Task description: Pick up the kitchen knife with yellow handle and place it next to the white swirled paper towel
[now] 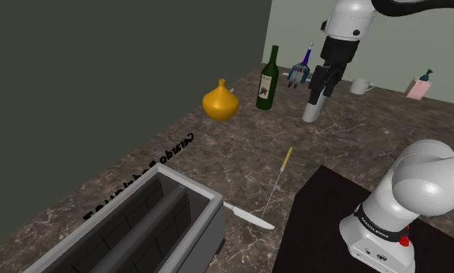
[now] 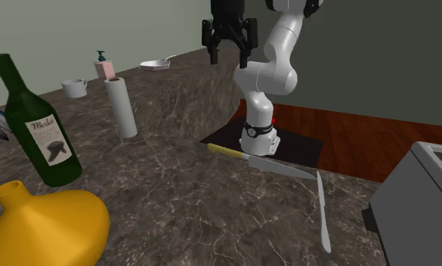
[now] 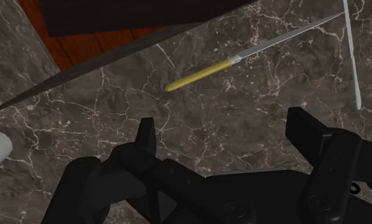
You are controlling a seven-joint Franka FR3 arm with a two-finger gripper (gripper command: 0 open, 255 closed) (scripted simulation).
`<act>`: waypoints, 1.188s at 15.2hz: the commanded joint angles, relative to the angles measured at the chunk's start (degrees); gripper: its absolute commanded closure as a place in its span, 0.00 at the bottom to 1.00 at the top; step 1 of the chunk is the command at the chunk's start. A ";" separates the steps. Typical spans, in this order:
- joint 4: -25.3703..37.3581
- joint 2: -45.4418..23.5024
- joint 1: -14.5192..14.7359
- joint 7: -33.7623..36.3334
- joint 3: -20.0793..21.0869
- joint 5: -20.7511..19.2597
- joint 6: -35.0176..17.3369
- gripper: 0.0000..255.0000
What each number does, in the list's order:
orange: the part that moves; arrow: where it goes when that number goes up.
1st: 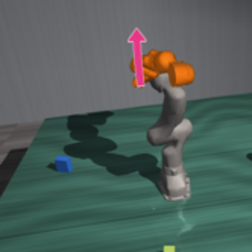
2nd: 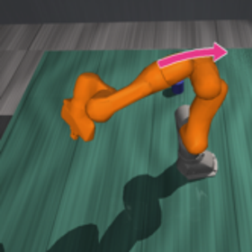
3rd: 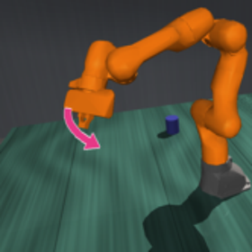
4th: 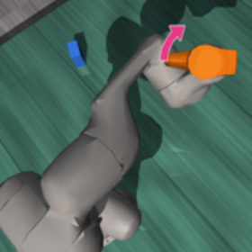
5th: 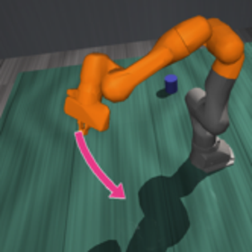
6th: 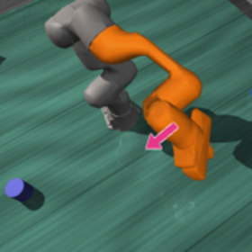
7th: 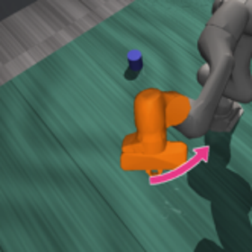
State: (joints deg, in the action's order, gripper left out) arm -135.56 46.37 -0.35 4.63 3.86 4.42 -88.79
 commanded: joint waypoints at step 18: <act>-24.34 1.91 -11.13 63.18 32.56 23.77 -26.40 0.00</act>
State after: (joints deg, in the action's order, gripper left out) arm -159.29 49.19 -10.83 63.29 33.88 26.40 -113.25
